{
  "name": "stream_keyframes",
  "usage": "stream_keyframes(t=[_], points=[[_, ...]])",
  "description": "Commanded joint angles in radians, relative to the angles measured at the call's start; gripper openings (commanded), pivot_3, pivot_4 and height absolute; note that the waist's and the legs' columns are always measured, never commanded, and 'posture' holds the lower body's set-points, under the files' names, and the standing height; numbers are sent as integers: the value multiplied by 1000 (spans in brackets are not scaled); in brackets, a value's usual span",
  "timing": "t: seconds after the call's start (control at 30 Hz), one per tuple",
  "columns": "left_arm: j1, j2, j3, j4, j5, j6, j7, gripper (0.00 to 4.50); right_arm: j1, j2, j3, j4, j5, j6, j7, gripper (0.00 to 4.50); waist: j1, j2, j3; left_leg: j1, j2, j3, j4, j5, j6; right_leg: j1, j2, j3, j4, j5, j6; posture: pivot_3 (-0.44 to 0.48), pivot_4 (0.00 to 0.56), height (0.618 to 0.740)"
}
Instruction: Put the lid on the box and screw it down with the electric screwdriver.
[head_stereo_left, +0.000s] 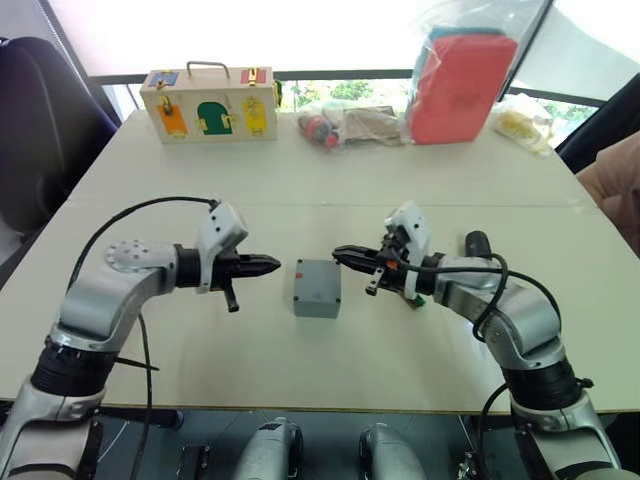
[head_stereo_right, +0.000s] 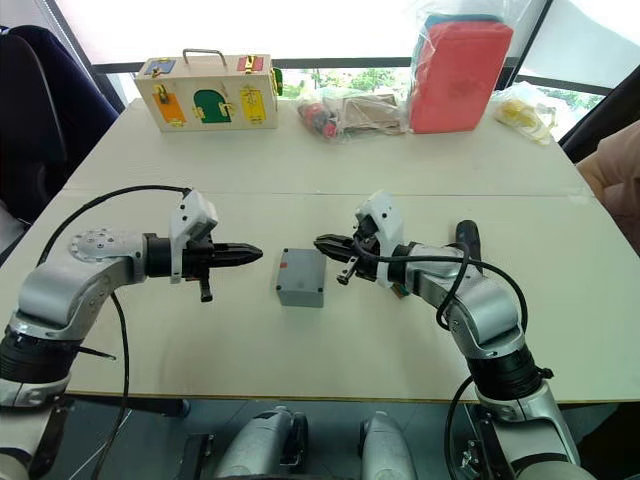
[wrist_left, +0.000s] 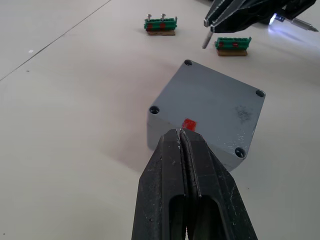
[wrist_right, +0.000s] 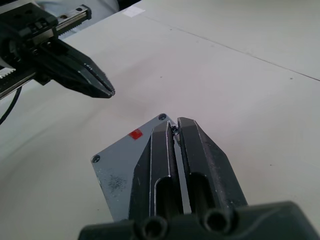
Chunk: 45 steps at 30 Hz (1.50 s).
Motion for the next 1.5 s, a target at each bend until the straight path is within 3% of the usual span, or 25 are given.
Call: stream_keyframes(t=[0.03, 1.33, 1.5], points=[[5, 1, 21, -57, -22, 10, 21, 0, -18, 18, 15, 6, -21, -37, 0, 118, -1, 0, 0, 0, 0, 0, 0, 0, 0, 0, 0, 0, 0, 0, 0, 0, 150, 740], [-11, -3, 7, -22, -20, -29, 27, 0, 15, 45, 32, 94, -108, -71, -15, 118, 1, 0, 0, 0, 0, 0, 0, 0, 0, 0, 0, 0, 1, 0, 0, 0, 150, 740], [-24, -14, 3, -12, -20, -32, 28, 0, 9, 39, 21, 87, -100, -65, -9, 1567, 1, 0, 0, 0, 0, 0, 0, 0, 0, 0, 0, 0, 1, 0, 0, 0, 150, 740]])
